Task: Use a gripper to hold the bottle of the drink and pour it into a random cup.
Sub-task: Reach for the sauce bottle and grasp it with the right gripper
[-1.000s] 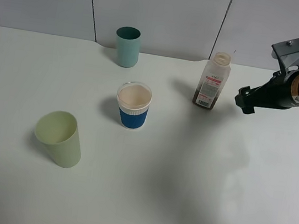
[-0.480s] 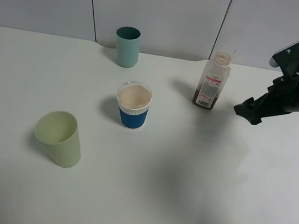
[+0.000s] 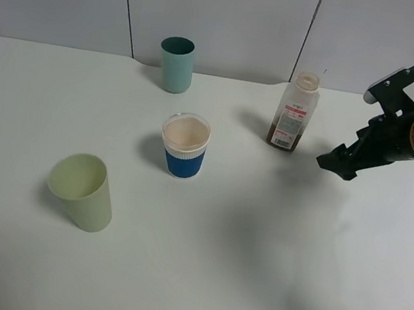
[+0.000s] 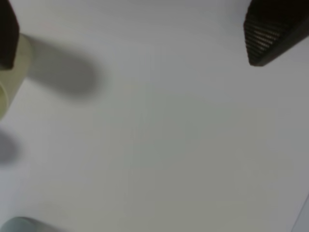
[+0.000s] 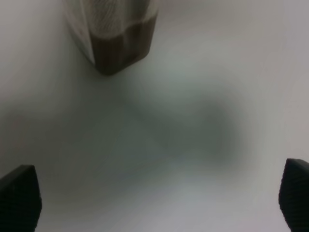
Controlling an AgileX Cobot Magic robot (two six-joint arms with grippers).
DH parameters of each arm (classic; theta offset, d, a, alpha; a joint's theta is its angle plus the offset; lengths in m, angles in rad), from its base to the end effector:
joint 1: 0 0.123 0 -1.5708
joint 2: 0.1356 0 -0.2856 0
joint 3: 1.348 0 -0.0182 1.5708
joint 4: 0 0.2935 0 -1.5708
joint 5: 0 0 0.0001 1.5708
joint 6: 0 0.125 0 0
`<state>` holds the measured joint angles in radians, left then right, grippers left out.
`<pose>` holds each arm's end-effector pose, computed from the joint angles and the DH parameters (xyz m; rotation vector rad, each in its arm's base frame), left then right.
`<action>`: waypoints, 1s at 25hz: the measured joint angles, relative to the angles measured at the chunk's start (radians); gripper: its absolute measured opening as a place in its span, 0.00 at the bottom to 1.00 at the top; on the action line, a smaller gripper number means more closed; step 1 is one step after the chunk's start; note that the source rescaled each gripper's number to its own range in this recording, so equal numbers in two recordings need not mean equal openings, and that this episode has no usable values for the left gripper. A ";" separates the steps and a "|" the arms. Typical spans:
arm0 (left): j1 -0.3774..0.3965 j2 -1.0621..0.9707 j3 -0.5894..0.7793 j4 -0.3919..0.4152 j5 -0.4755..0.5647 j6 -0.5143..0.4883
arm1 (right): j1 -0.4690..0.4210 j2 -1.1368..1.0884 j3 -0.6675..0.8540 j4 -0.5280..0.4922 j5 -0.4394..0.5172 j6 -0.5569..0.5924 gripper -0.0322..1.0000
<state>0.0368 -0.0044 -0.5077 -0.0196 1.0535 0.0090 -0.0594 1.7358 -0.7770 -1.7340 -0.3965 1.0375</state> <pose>0.0612 0.0001 0.2860 -0.0272 2.0247 0.0056 0.3578 0.0263 0.0896 -0.9192 2.2372 0.1472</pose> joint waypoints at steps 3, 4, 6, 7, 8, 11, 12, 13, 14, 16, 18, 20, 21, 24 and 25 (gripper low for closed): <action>0.000 0.000 0.000 0.000 0.000 0.000 | 0.000 0.000 -0.017 -0.001 0.000 0.000 1.00; 0.000 0.000 0.000 0.000 0.000 0.000 | 0.000 0.001 -0.021 -0.001 0.000 0.000 1.00; 0.000 0.000 0.000 0.000 0.000 0.000 | 0.000 0.007 -0.033 -0.002 -0.005 0.000 1.00; 0.000 0.000 0.000 0.000 0.000 0.000 | 0.000 0.014 -0.042 -0.002 -0.013 0.000 1.00; 0.000 0.000 0.000 0.000 0.000 0.000 | 0.000 0.025 -0.048 -0.002 -0.025 0.000 1.00; 0.000 0.000 0.000 0.000 0.000 0.000 | 0.000 0.061 -0.069 -0.002 -0.061 0.000 1.00; 0.000 0.000 0.000 0.000 0.000 0.000 | 0.000 0.073 -0.076 -0.002 -0.066 -0.001 1.00; 0.000 0.000 0.000 0.000 0.000 0.000 | 0.000 0.086 -0.083 -0.002 -0.068 -0.005 1.00; 0.000 0.000 0.000 0.000 0.000 0.000 | 0.000 0.099 -0.092 -0.002 -0.071 -0.008 1.00; 0.000 0.000 0.000 0.000 0.000 0.000 | 0.000 0.121 -0.113 -0.003 -0.078 -0.015 1.00; 0.000 0.000 0.000 0.000 0.000 0.000 | 0.000 0.143 -0.144 -0.003 -0.088 -0.016 1.00; 0.000 0.000 0.000 0.000 0.000 0.000 | 0.000 0.164 -0.174 -0.003 -0.113 -0.020 1.00; 0.000 0.000 0.000 0.000 0.000 0.000 | 0.000 0.176 -0.190 -0.003 -0.130 -0.026 1.00; 0.000 0.000 0.000 0.000 0.000 0.000 | 0.000 0.209 -0.234 -0.003 -0.174 -0.046 1.00; 0.000 0.000 0.000 0.000 0.000 0.000 | 0.000 0.220 -0.248 -0.003 -0.188 -0.052 1.00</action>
<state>0.0368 -0.0044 -0.5077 -0.0196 1.0535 0.0090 -0.0594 1.9556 -1.0253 -1.7369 -0.5842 0.9854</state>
